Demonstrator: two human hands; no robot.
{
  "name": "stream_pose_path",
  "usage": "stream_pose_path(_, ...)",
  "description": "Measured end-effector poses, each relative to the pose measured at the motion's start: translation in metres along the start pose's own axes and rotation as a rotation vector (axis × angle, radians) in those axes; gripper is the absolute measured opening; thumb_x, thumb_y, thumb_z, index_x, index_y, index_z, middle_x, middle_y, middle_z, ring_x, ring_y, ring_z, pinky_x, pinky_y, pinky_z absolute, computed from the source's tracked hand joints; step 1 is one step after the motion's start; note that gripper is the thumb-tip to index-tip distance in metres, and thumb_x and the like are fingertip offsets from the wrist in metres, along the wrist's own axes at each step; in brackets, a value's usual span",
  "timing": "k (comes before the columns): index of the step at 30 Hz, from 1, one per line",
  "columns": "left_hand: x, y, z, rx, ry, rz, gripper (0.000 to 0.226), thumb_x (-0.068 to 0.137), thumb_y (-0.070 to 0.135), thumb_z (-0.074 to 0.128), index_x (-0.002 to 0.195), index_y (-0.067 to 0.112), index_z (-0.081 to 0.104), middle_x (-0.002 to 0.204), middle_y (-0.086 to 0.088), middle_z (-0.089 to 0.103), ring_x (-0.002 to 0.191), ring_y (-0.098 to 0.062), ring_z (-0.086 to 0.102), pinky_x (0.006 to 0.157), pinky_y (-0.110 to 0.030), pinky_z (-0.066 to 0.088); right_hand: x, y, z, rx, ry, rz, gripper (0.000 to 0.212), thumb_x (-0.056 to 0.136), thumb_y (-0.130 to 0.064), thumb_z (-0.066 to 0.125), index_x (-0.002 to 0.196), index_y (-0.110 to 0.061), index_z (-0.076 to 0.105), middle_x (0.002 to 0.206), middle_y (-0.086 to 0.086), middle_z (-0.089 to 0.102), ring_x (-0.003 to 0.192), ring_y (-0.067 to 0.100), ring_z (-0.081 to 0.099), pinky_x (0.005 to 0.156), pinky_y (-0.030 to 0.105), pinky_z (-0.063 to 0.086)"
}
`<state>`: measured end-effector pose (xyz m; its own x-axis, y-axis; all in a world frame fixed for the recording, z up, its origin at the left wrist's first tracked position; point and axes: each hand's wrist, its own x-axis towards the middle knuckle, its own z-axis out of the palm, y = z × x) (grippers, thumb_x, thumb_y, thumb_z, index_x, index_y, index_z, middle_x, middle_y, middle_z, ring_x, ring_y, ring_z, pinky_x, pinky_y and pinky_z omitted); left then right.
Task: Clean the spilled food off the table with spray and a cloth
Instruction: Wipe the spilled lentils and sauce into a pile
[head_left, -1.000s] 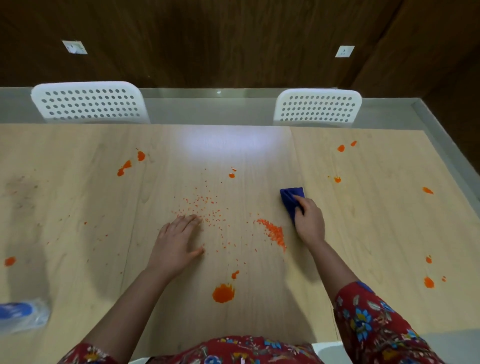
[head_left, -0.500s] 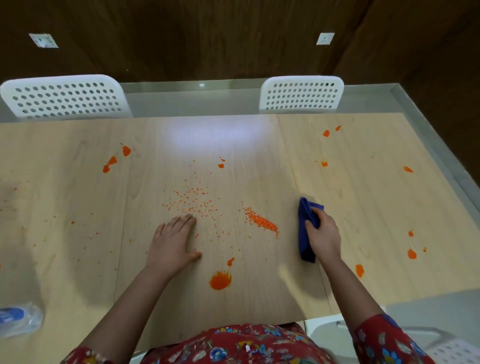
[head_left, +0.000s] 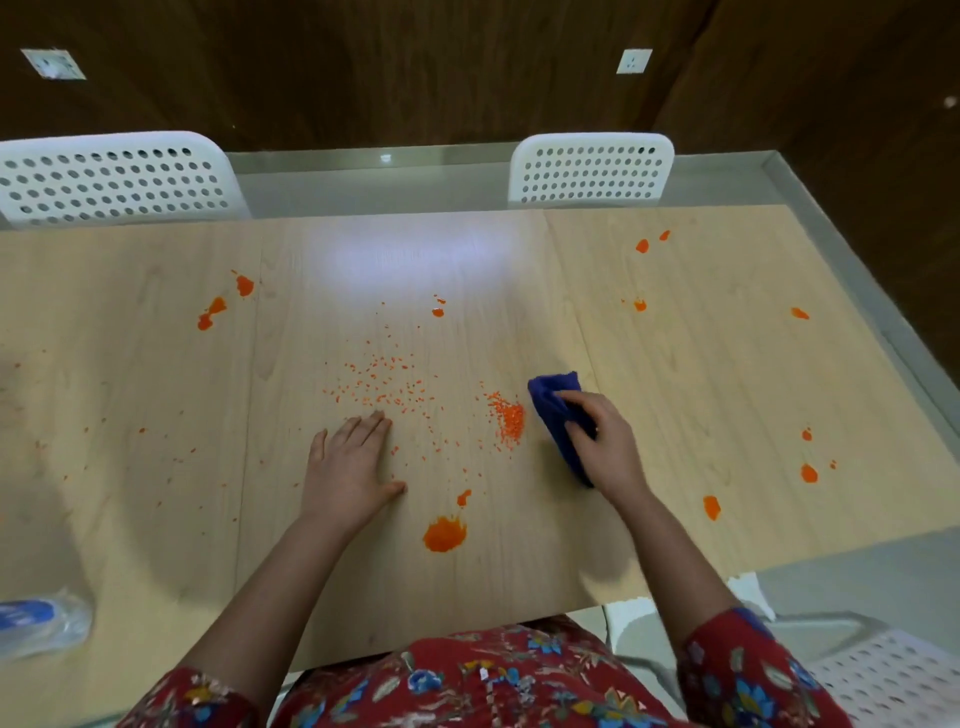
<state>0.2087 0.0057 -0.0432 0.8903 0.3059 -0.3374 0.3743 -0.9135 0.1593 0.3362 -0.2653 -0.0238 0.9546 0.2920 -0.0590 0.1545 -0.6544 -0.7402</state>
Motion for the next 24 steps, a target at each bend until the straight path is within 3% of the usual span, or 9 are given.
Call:
stream_pose_path(3, -0.004, 0.001, 0.004, 0.0, 0.011, -0.016, 0.089, 0.087, 0.056, 0.054, 0.155, 0.025, 0.005, 0.163, 0.008, 0.004, 0.149, -0.014, 0.004, 0.12, -0.045, 0.0, -0.017, 0.015, -0.03, -0.215, -0.372, -0.222, 0.041, 0.074, 0.009, 0.059, 0.095, -0.022, 0.075, 0.102, -0.016, 0.061, 0.093, -0.002, 0.049, 0.085, 0.018, 0.037)
stream_pose_path(6, -0.014, 0.0, 0.006, -0.005, 0.039, -0.041, 0.097, 0.087, 0.056, 0.055, 0.155, 0.023, -0.006, 0.162, 0.007, -0.006, 0.149, -0.013, -0.004, 0.117, -0.047, -0.009, -0.041, 0.027, -0.024, -0.36, -0.604, -0.199, 0.039, 0.08, 0.003, 0.061, 0.097, -0.03, 0.075, 0.108, -0.017, 0.062, 0.097, 0.007, 0.051, 0.088, 0.027, 0.04)
stream_pose_path(13, -0.033, -0.02, 0.011, -0.033, 0.062, -0.101, 0.104, 0.084, 0.059, 0.058, 0.154, 0.024, -0.011, 0.161, 0.009, -0.012, 0.149, -0.013, -0.011, 0.117, -0.046, -0.008, -0.016, -0.022, 0.032, -0.383, -0.44, -0.305, 0.039, 0.09, -0.004, 0.053, 0.111, -0.032, 0.071, 0.124, -0.011, 0.063, 0.099, 0.018, 0.051, 0.082, 0.03, 0.039)
stream_pose_path(20, -0.044, -0.048, 0.016, -0.099, 0.078, -0.2, 0.106, 0.08, 0.06, 0.063, 0.155, 0.024, -0.002, 0.162, 0.01, -0.004, 0.149, -0.013, -0.005, 0.119, -0.045, 0.002, 0.003, -0.04, 0.041, -0.395, -0.337, -0.371, 0.037, 0.092, -0.006, 0.052, 0.109, -0.033, 0.071, 0.124, -0.011, 0.063, 0.093, 0.012, 0.044, 0.083, 0.032, 0.042)
stream_pose_path(24, -0.049, -0.052, 0.019, -0.107, 0.076, -0.208, 0.105, 0.08, 0.059, 0.062, 0.155, 0.024, -0.002, 0.162, 0.009, -0.003, 0.149, -0.014, -0.005, 0.119, -0.044, 0.002, -0.008, -0.029, 0.032, -0.489, -0.498, -0.394, 0.037, 0.089, -0.004, 0.054, 0.105, -0.032, 0.072, 0.123, -0.011, 0.063, 0.092, 0.014, 0.044, 0.083, 0.034, 0.041)
